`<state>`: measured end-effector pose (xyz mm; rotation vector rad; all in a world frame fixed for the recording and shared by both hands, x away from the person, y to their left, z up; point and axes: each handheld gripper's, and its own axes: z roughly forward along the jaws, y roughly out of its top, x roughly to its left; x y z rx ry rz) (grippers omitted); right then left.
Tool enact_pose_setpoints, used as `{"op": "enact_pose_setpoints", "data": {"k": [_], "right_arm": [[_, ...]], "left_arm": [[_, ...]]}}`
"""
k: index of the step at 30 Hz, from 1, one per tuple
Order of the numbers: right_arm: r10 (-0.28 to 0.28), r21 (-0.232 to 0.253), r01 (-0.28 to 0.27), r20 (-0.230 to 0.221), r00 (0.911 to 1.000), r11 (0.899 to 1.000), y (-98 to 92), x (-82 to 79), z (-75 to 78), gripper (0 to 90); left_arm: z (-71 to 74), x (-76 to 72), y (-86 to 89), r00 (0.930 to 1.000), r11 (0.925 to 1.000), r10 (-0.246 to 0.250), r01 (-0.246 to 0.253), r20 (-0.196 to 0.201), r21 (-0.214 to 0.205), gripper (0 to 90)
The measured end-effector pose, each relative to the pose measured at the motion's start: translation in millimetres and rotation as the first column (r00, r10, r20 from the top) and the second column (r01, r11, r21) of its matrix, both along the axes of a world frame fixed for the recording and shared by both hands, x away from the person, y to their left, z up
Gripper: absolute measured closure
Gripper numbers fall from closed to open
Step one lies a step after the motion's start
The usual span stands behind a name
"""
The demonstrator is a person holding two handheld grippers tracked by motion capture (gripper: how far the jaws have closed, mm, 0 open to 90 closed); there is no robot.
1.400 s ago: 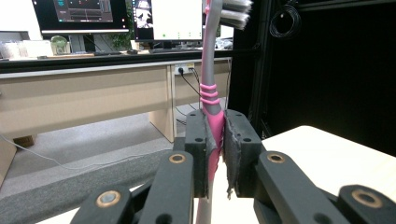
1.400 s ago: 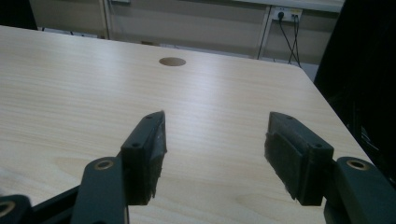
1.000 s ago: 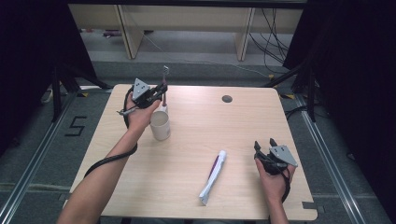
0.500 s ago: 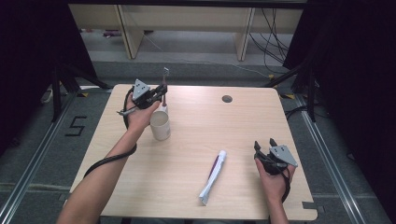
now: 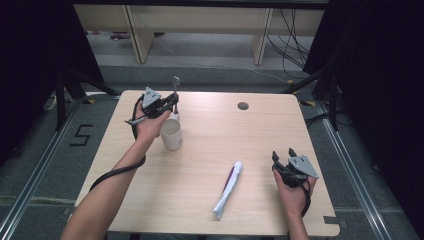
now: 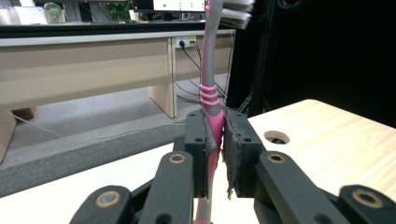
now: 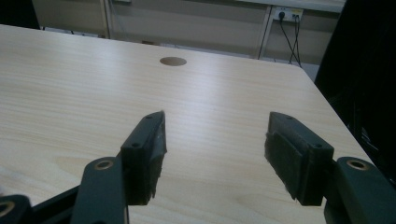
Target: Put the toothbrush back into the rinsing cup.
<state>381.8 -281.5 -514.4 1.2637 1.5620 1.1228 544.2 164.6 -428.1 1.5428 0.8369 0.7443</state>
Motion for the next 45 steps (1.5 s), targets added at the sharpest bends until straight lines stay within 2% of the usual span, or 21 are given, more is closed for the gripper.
{"op": "enact_pose_setpoints", "data": {"k": [8,17,23,24,27,29,31,39,42,44,45], "right_arm": [[0.000,-0.002,0.000,-0.002,1.0000,1.000,-0.2,-0.1,0.1,39.1],[-0.004,-0.008,0.004,-0.001,1.0000,1.000,-0.1,0.0,0.1,39.1],[-0.005,-0.008,0.005,-0.001,1.0000,1.000,0.0,0.0,0.1,39.1],[-0.005,-0.031,0.006,0.011,0.9999,1.000,-1.2,0.5,0.4,39.1],[-0.006,-0.018,0.006,0.003,1.0000,1.000,-0.3,0.1,0.2,39.1],[-0.005,-0.039,0.005,0.014,0.9999,0.999,-1.7,0.8,0.5,39.1],[-0.005,-0.030,0.005,0.008,1.0000,1.000,-1.1,0.5,0.4,39.1],[-0.005,-0.024,0.006,0.004,1.0000,1.000,-0.6,0.2,0.3,39.1],[-0.002,-0.002,0.002,-0.005,1.0000,1.000,0.3,0.1,0.0,39.1],[-0.005,-0.005,0.005,-0.005,1.0000,1.000,0.2,-0.2,0.1,39.1],[-0.008,-0.023,0.008,0.006,1.0000,1.000,-0.7,0.1,0.3,39.1]], "left_arm": [[-4.9,0.2,-0.1,0.9996,0.9999,0.003,-0.003,-0.028,0.010,80.0],[-11.2,0.0,0.3,0.9966,0.9991,0.014,-0.011,-0.081,0.041,79.9],[-14.7,-0.5,1.1,0.9947,0.9991,0.014,-0.010,-0.102,0.041,79.9],[-15.7,-0.9,0.9,0.9933,0.9992,0.016,-0.011,-0.114,0.038,79.9],[-16.2,-0.9,1.2,0.9924,0.9991,0.017,-0.012,-0.122,0.042,79.8],[-16.3,-0.5,1.8,0.9916,0.9989,0.016,-0.010,-0.128,0.047,79.8],[-16.3,-0.6,1.9,0.9913,0.9988,0.016,-0.010,-0.131,0.049,79.8],[-18.0,-0.3,2.1,0.9852,0.9975,0.021,-0.009,-0.170,0.070,79.7],[-19.3,0.1,1.8,0.9823,0.9976,0.022,-0.009,-0.186,0.069,79.7],[-19.6,0.3,1.8,0.9813,0.9974,0.022,-0.009,-0.191,0.071,79.7],[-19.8,0.4,1.9,0.9807,0.9973,0.021,-0.007,-0.194,0.073,79.6]]}}
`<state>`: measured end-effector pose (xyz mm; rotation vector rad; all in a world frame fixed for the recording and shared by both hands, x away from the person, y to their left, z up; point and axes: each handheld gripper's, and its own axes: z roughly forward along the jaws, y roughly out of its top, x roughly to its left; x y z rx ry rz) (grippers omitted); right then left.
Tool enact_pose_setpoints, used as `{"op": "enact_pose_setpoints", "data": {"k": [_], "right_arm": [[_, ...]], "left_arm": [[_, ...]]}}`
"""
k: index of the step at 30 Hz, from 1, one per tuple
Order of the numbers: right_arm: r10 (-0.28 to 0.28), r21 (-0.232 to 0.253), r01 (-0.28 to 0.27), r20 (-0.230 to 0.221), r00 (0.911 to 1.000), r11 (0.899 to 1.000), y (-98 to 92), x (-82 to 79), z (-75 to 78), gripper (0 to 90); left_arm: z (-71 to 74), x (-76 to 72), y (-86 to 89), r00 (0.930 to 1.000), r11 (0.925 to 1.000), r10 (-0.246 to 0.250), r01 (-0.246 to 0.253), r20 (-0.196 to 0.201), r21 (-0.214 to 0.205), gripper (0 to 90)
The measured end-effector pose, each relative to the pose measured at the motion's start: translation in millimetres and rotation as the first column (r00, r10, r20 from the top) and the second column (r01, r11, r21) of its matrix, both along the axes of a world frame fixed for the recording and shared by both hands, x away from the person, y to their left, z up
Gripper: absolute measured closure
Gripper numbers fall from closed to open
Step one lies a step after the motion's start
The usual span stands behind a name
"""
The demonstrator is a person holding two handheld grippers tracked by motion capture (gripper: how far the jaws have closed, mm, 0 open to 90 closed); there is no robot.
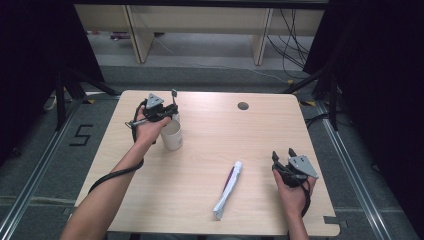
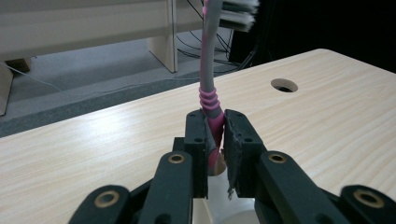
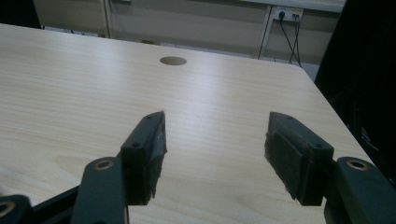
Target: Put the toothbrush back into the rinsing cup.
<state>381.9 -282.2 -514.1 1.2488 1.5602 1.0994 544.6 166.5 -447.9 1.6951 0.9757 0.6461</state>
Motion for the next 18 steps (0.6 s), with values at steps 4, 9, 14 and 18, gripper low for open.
{"op": "enact_pose_setpoints", "data": {"k": [4,9,14,18], "right_arm": [[0.002,0.002,-0.002,-0.002,1.0000,1.000,0.1,0.1,0.0,39.1],[0.003,-0.008,-0.003,0.002,1.0000,1.000,-0.5,0.3,0.2,39.1],[0.001,-0.002,-0.001,-0.003,1.0000,1.000,0.1,0.1,0.1,39.1],[0.001,0.001,-0.001,-0.003,1.0000,1.000,0.1,0.0,0.1,39.0]], "left_arm": [[-0.9,0.1,0.5,0.9998,1.0000,0.002,-0.002,-0.020,0.004,79.2],[-1.1,-0.4,1.3,0.9996,1.0000,0.002,-0.002,-0.030,0.003,76.9],[2.2,-2.7,1.7,0.9994,0.9999,0.006,-0.005,-0.033,0.010,72.3],[4.8,-5.4,2.0,0.9991,0.9999,0.012,-0.011,-0.041,0.007,67.1]]}}
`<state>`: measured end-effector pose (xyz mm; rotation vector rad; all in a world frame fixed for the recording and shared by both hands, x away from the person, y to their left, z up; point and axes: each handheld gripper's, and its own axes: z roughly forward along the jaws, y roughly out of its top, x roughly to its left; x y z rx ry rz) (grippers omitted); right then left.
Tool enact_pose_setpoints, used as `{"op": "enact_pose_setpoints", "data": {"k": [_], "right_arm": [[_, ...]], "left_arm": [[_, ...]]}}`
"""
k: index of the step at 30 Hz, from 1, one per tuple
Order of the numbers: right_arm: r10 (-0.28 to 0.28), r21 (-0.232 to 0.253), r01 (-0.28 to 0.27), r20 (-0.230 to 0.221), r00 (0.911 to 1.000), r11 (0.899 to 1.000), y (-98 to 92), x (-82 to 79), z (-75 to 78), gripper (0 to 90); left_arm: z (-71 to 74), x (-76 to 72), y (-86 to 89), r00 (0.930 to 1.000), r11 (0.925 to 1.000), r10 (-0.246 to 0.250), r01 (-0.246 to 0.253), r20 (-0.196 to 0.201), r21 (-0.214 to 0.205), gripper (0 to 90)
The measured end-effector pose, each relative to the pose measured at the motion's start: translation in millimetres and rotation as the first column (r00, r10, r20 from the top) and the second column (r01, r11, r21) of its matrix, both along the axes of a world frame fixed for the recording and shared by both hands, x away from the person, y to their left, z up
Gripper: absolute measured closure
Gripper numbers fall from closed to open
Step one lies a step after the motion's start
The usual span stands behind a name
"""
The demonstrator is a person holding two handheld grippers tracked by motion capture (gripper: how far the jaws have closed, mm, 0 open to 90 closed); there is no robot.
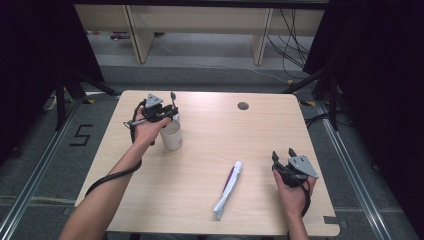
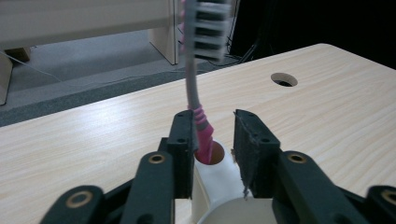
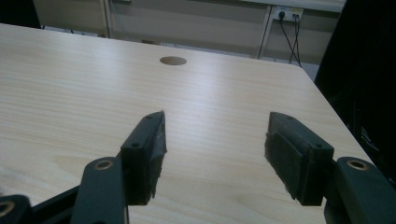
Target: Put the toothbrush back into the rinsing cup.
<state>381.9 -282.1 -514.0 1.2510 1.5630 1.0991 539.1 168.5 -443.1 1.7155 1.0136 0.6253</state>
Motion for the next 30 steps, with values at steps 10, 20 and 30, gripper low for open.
{"op": "enact_pose_setpoints", "data": {"k": [10,20,30], "right_arm": [[-0.010,0.026,0.010,-0.012,0.9999,1.000,2.5,-1.2,-0.2,39.0],[-0.005,0.000,0.005,0.000,1.0000,1.000,0.6,-0.2,0.0,38.9],[0.001,0.012,-0.001,0.001,1.0000,1.000,-0.1,0.6,0.3,39.1]], "left_arm": [[8.5,-13.6,6.5,0.9994,0.9992,0.020,-0.021,-0.029,-0.036,50.2],[9.3,-39.5,18.0,0.9998,0.9983,0.006,-0.007,-0.021,-0.058,40.1],[8.3,-70.2,39.7,0.9994,0.9987,0.003,-0.001,0.035,-0.051,36.5]]}}
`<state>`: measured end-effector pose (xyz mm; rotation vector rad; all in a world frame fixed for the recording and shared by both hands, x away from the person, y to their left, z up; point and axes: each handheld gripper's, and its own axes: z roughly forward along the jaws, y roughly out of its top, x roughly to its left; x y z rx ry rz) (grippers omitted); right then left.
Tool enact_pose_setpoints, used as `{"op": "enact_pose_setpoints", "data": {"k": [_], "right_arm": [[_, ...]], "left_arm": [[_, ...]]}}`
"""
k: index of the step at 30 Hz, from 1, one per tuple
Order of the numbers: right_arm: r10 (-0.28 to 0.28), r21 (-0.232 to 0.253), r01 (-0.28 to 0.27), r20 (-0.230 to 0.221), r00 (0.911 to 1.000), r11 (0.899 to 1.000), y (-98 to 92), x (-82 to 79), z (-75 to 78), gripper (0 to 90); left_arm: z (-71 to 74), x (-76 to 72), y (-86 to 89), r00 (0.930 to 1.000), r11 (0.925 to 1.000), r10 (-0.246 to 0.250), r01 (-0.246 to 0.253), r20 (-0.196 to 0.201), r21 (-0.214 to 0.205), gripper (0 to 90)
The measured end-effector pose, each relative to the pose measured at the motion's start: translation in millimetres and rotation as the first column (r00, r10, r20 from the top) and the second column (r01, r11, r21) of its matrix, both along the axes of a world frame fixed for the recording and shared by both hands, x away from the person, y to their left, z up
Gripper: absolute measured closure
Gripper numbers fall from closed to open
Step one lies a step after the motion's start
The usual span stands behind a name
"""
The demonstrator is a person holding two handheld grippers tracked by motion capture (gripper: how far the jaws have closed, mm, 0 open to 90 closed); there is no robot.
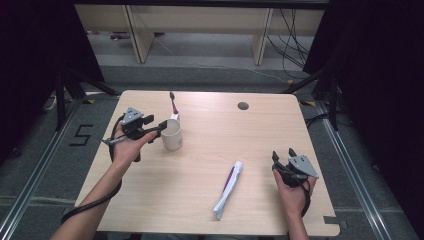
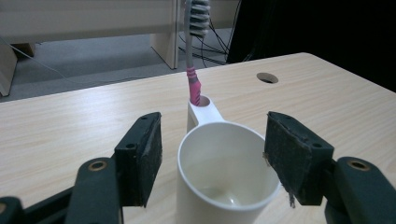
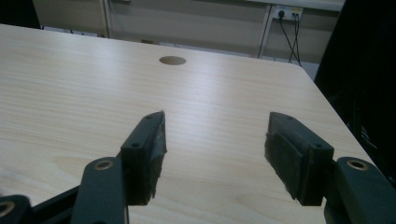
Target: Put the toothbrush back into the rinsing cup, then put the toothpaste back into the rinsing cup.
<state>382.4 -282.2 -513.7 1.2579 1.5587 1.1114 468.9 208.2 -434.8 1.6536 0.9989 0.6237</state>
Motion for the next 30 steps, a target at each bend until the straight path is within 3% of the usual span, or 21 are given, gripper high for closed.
{"op": "enact_pose_setpoints", "data": {"k": [1,3,4,7,11,21,22,23,25,30], "right_arm": [[-0.013,0.027,0.013,-0.010,0.9999,1.000,1.3,-0.5,-0.1,39.1],[0.003,0.022,-0.002,-0.009,1.0000,1.000,-0.8,0.9,-0.4,39.2],[0.013,0.042,-0.012,-0.016,0.9998,0.999,-0.3,0.9,-0.5,39.2],[-0.005,0.012,0.005,-0.006,1.0000,1.000,-1.1,0.2,-0.5,39.1],[-0.006,0.009,0.006,-0.007,1.0000,1.000,-0.4,-0.1,-0.4,39.1],[-0.002,0.006,0.002,-0.022,0.9997,1.000,-0.2,1.9,-0.4,39.7],[-0.013,0.036,0.015,-0.053,0.9985,0.999,1.7,0.8,0.7,39.9],[-0.001,0.017,0.002,-0.047,0.9989,1.000,0.2,2.1,0.6,39.9],[-0.011,0.042,0.014,-0.062,0.9980,0.999,1.7,1.5,0.6,39.9],[0.006,0.025,-0.005,-0.057,0.9983,1.000,-0.8,4.0,0.6,39.8]], "left_arm": [[-0.3,-4.8,2.6,1.0000,1.0000,-0.007,0.007,0.004,0.003,36.5],[-0.5,-10.9,5.1,0.9999,0.9999,-0.011,0.011,0.010,0.005,36.1],[-0.5,-12.9,6.2,0.9998,0.9999,-0.011,0.011,0.015,0.007,36.0],[-2.5,-23.3,8.9,1.0000,0.9999,0.007,-0.007,0.005,-0.012,35.7],[-7.0,-32.8,7.9,0.9998,0.9998,-0.017,0.017,0.012,0.007,35.7],[-17.4,-42.0,9.4,0.9998,0.9998,-0.018,0.018,0.009,0.001,35.6],[-19.1,-44.6,8.7,0.9999,0.9999,-0.010,0.010,0.001,0.004,35.5],[-19.1,-44.6,8.7,0.9999,0.9999,-0.010,0.010,0.001,0.004,35.5],[-22.2,-47.2,7.9,1.0000,1.0000,-0.003,0.003,-0.002,-0.003,35.5],[-26.3,-49.3,6.5,0.9999,0.9999,-0.011,0.011,0.002,0.007,35.4]]}}
